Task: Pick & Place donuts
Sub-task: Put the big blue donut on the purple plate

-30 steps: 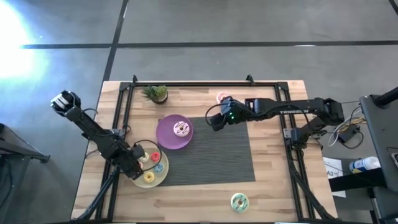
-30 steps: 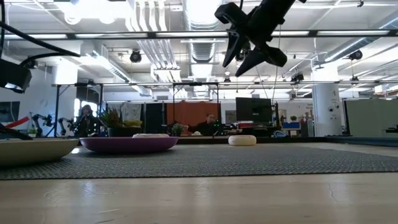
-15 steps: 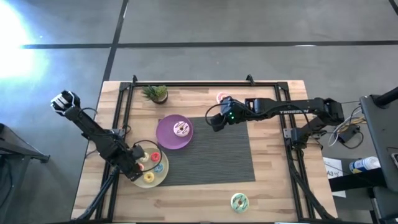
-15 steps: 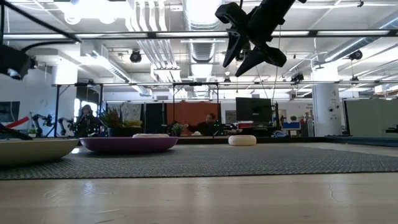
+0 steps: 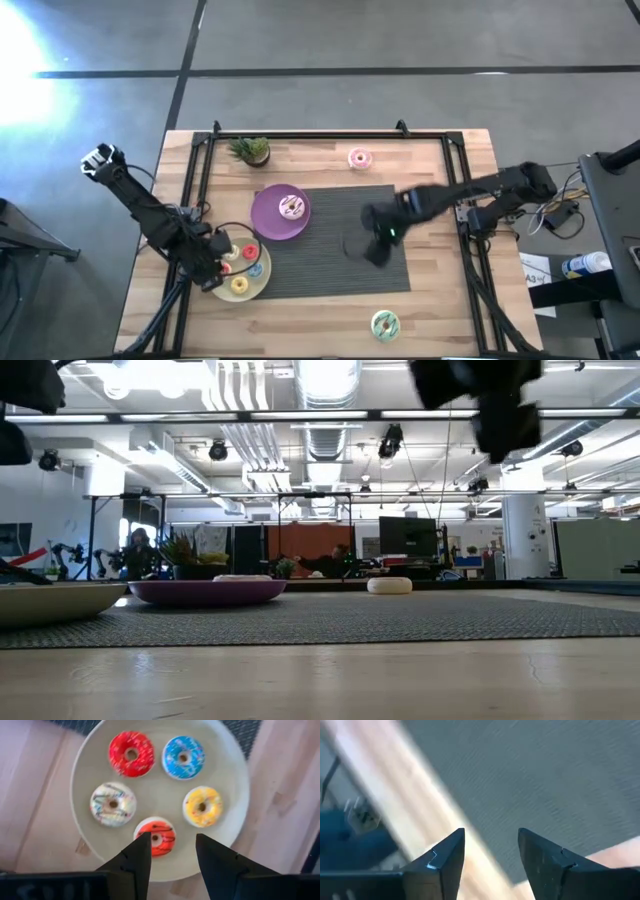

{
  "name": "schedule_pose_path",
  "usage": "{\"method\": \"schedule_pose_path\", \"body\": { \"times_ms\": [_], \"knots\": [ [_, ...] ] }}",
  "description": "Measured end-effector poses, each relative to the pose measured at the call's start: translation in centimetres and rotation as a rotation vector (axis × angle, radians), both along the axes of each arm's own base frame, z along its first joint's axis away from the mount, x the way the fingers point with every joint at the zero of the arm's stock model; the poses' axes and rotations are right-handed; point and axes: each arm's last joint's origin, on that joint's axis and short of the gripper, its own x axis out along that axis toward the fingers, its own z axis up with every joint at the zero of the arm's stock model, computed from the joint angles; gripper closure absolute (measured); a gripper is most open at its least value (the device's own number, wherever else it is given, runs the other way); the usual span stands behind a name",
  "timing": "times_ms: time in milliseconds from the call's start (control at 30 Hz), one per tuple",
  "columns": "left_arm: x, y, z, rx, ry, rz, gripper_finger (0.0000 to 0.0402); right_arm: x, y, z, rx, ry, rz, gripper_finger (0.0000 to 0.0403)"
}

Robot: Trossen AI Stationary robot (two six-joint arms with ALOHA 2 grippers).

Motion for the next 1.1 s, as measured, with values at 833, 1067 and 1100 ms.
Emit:
{"method": "schedule_pose_path", "body": {
  "times_ms": [833,1067,1100],
  "knots": [
    [0.4,-0.2,-0.7,0.016,-0.067,-0.034,0.0273,-1.5,17.8,-7.8,-0.135,0.081,0.250,0.0184],
    [0.4,-0.2,-0.7,0.017,-0.068,-0.039,0.0273,-1.5,17.9,-8.9,-0.200,0.083,0.350,0.0148],
    [0.4,-0.2,-0.7,0.018,-0.068,-0.038,0.0273,-1.5,17.9,-9.5,-0.220,0.090,0.359,0.0146]
  ]
}}
